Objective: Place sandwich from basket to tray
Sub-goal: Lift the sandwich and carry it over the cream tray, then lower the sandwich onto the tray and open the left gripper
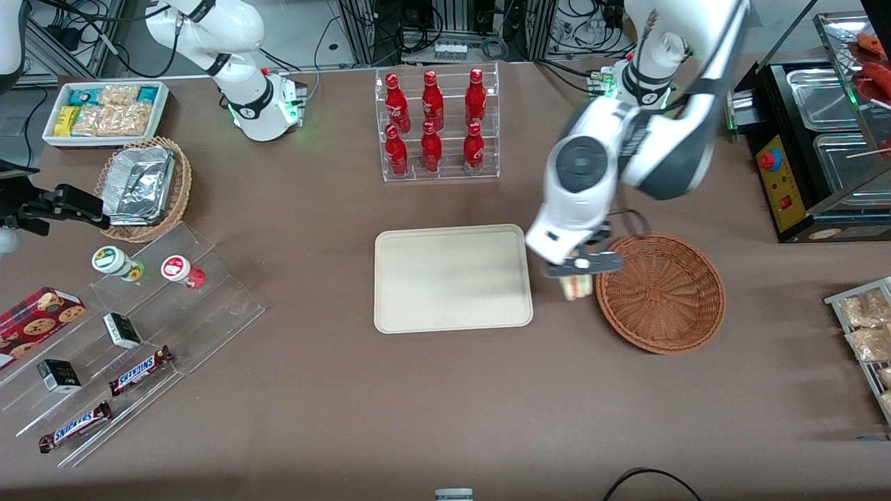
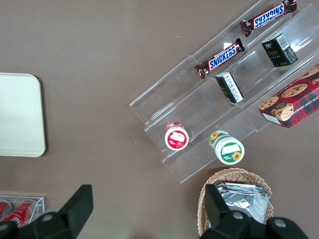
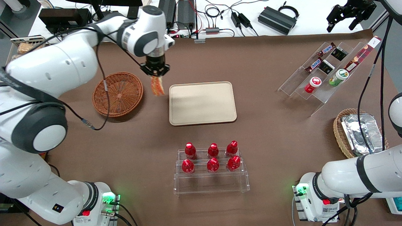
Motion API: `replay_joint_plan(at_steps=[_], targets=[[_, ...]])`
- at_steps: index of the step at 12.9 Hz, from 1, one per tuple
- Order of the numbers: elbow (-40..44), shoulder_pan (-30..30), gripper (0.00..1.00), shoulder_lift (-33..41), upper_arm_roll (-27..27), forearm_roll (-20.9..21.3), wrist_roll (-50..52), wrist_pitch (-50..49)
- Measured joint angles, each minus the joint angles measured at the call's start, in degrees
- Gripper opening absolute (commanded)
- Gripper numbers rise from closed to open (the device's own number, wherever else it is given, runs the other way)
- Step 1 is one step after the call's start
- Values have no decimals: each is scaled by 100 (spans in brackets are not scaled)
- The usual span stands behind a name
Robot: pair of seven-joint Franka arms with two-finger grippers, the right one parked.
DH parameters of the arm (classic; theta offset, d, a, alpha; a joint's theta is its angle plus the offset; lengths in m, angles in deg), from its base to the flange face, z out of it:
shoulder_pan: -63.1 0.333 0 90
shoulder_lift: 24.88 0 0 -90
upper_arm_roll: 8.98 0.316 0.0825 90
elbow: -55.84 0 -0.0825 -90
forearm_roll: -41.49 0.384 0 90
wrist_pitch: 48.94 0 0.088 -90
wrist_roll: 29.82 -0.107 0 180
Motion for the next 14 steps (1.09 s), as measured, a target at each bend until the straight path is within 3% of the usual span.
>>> replay_joint_plan(at_steps=[7,14], targets=[[1234,-1145,0,-1570,-3,-118,643,313],[1337,-1499,0,-2134,0,-112,904,1317]])
